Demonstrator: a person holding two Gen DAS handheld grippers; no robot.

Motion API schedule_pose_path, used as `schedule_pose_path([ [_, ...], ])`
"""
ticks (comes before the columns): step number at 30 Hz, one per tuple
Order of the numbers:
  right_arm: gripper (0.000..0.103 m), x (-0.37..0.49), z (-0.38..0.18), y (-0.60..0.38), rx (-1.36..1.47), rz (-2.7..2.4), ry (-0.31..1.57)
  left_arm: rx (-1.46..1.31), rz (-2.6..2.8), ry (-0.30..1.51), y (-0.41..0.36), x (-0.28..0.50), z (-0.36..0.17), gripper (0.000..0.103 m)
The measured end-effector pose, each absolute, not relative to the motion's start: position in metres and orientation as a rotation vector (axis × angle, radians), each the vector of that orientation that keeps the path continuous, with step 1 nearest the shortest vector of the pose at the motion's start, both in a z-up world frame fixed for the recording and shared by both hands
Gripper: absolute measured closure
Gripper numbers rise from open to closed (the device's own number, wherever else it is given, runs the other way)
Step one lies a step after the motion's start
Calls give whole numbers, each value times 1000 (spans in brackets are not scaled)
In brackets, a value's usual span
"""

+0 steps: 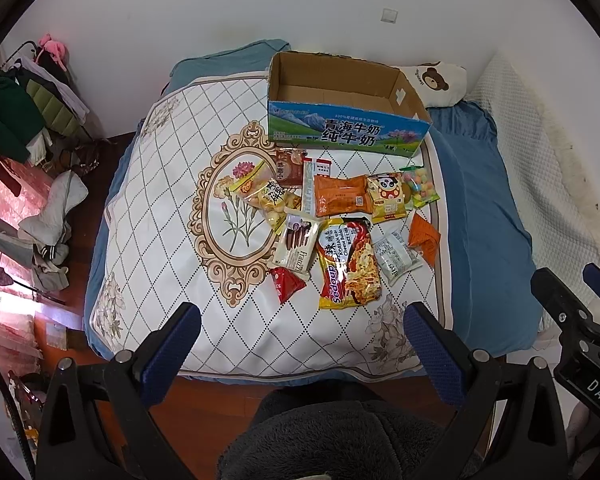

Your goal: Organize snacks

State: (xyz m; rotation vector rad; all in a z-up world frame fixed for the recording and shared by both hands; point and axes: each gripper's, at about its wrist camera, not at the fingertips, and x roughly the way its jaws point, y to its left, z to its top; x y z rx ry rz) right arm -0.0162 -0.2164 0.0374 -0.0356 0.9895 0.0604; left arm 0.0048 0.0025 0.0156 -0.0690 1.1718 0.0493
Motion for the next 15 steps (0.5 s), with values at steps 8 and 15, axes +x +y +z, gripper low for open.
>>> schedule_pose_path([
  [8,0,-16,38,-217,-29,60,993,-70,48,1176,2,7,16,0],
  [15,0,17,5,-213,21,65,1047,16,147,1160,20,39,-17,0],
])
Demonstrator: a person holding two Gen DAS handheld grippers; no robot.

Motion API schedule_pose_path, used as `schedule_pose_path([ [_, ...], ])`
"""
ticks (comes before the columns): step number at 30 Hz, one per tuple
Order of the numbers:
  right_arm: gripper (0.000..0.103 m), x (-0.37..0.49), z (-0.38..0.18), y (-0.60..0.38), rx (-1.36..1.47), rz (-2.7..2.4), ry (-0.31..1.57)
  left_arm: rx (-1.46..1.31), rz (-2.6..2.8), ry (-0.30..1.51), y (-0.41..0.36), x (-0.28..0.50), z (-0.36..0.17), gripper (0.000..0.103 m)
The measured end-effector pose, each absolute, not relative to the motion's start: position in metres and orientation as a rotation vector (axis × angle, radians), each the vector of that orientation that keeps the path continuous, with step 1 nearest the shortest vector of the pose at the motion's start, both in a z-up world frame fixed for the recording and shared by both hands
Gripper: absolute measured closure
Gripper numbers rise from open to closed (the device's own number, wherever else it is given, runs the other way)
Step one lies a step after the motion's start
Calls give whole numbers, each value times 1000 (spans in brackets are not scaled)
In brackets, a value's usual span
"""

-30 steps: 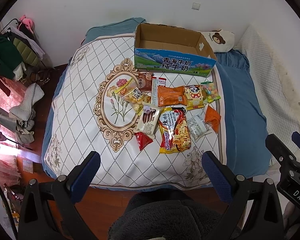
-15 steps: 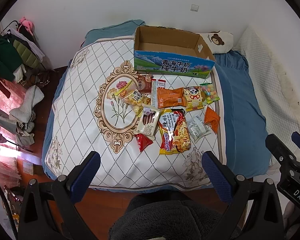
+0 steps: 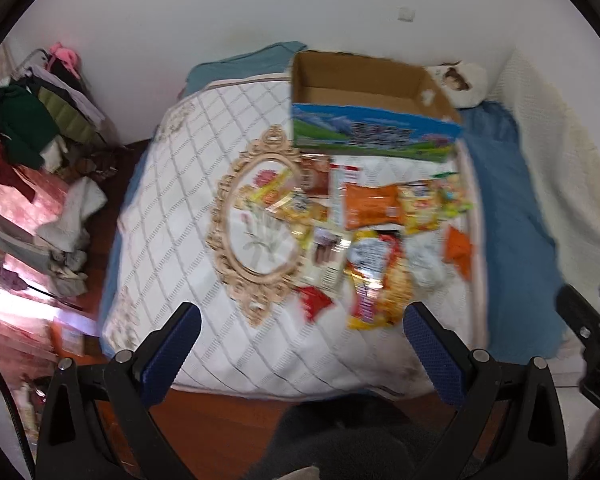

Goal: Organize snacks
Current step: 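Grasp the Franzzi cookie pack with left tool while right tool grasps the cheese noodle bag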

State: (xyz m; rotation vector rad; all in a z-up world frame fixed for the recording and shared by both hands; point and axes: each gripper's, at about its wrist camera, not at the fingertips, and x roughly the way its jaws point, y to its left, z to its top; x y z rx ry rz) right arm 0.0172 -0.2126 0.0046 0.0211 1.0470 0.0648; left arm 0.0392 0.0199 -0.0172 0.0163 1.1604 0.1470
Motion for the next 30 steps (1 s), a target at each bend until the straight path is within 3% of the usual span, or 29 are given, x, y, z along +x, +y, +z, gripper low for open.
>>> schedule_pose_path([
  [11,3,96,-167,-182,21,99,1244,172,115,1398,47,136,-170,0],
  [17,4,115,-222,-172,31,112,1290,193,-30,1510,21,176,-246,0],
  [20,4,121,-237,-163,28,126,1309,213,-61,1547,12,188,-273,12],
  [22,4,124,-246,-156,13,135,1316,194,-79,1566,9,192,-287,36],
  [24,4,129,-255,-148,10,147,1332,148,-88,1586,12,191,-293,46],
  [30,4,144,-277,-125,6,179,1382,66,-6,1560,54,171,-281,46],
])
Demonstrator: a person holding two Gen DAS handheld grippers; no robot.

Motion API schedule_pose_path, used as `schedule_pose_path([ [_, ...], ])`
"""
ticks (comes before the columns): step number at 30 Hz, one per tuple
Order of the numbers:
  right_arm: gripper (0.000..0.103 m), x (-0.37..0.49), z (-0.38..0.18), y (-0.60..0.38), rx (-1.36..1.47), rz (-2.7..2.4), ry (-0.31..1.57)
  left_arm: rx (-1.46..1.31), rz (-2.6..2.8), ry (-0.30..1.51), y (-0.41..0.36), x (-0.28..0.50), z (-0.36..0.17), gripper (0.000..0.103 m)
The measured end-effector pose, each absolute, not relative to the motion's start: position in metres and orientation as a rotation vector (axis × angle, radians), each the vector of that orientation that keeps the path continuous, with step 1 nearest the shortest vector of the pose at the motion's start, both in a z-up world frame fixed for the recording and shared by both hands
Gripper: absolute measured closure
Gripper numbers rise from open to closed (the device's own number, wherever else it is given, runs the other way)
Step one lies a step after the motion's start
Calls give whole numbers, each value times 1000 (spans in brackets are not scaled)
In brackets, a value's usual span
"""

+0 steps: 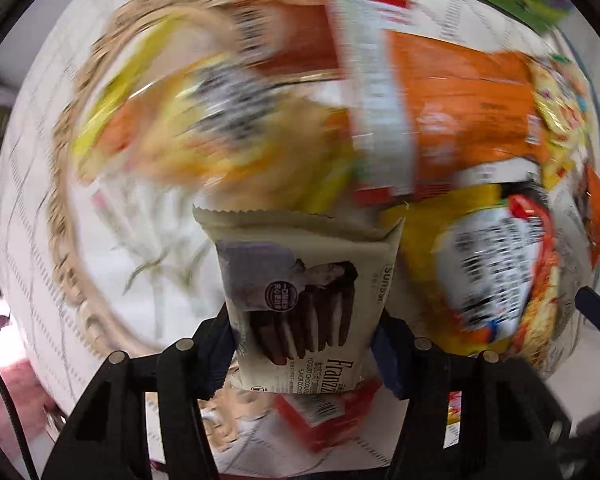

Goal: Organize snacks
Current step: 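Grasp the Franzzi cookie pack with left tool while right tool grasps the cheese noodle bag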

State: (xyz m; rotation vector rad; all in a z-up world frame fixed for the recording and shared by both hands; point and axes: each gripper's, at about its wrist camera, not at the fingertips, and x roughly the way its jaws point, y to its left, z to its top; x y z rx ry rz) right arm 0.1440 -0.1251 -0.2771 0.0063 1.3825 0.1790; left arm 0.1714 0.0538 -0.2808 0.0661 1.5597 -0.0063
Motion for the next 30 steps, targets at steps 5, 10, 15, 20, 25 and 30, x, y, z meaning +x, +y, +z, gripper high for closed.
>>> schedule_pose_path([
  [5,4,158,-310,-98,-27,185,1468,-67,106,1603,113,150,-286,46],
  [10,4,169,-347,-82,-42,135,1539,-96,78,1623,131,138,-300,44],
  [15,9,182,-363,-75,-31,78,1547,-87,69,1612,134,137,-314,42],
  [20,11,197,-374,-75,-26,46,1551,-78,58,1599,124,141,-312,42],
  [25,11,210,-379,-77,-32,24,1541,-85,46,1592,127,142,-314,42],
  [30,13,189,-370,-74,-33,21,1510,-97,63,1559,130,136,-305,46],
])
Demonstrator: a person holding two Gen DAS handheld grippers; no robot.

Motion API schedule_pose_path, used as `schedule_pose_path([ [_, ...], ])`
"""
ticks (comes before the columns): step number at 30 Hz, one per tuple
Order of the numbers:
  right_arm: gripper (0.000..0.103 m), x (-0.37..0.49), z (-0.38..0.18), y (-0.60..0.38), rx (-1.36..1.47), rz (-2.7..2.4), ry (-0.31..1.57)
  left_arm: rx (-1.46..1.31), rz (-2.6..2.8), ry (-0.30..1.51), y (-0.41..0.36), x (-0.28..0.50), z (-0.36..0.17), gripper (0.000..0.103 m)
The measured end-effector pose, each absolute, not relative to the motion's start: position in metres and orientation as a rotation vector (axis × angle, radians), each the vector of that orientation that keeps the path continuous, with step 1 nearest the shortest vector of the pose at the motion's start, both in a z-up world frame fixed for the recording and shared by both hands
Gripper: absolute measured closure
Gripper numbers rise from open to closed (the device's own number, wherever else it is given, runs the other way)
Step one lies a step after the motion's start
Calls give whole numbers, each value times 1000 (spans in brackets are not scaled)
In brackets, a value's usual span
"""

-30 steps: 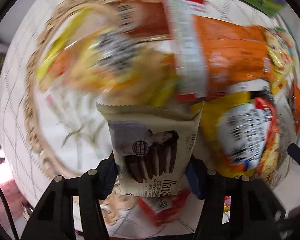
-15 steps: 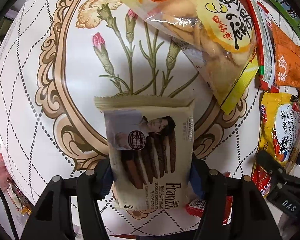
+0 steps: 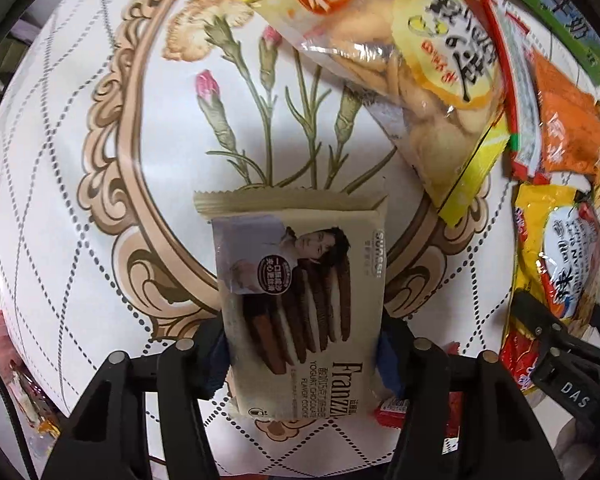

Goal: Organize snacks
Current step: 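Grasp the Franzzi cookie pack with left tool while right tool grasps the cheese noodle bag, then carry both packs into the cardboard box and open both tools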

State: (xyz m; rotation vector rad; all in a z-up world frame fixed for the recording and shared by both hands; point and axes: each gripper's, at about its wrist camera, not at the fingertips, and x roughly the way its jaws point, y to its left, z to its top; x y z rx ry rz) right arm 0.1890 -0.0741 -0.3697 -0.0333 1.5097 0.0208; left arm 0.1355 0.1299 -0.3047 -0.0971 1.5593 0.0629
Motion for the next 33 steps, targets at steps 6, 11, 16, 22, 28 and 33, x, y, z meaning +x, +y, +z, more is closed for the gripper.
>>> schedule_pose_path([
  [6,14,157,-349,-81,5,32,1475,-107,94,1517,130,128,-288,47],
  [11,15,154,-329,-102,55,81,1469,-111,102,1482,127,122,-260,47],
  [16,15,157,-306,-129,108,138,1441,-124,86,1438,116,119,-221,47],
  [22,15,155,-261,-167,186,209,1368,-138,37,1353,98,124,-159,47],
  [28,15,179,-180,-206,247,285,1245,-166,-37,1241,65,168,-88,47],
  [33,15,227,-128,-239,267,328,1145,-191,-116,1201,37,242,-55,47],
])
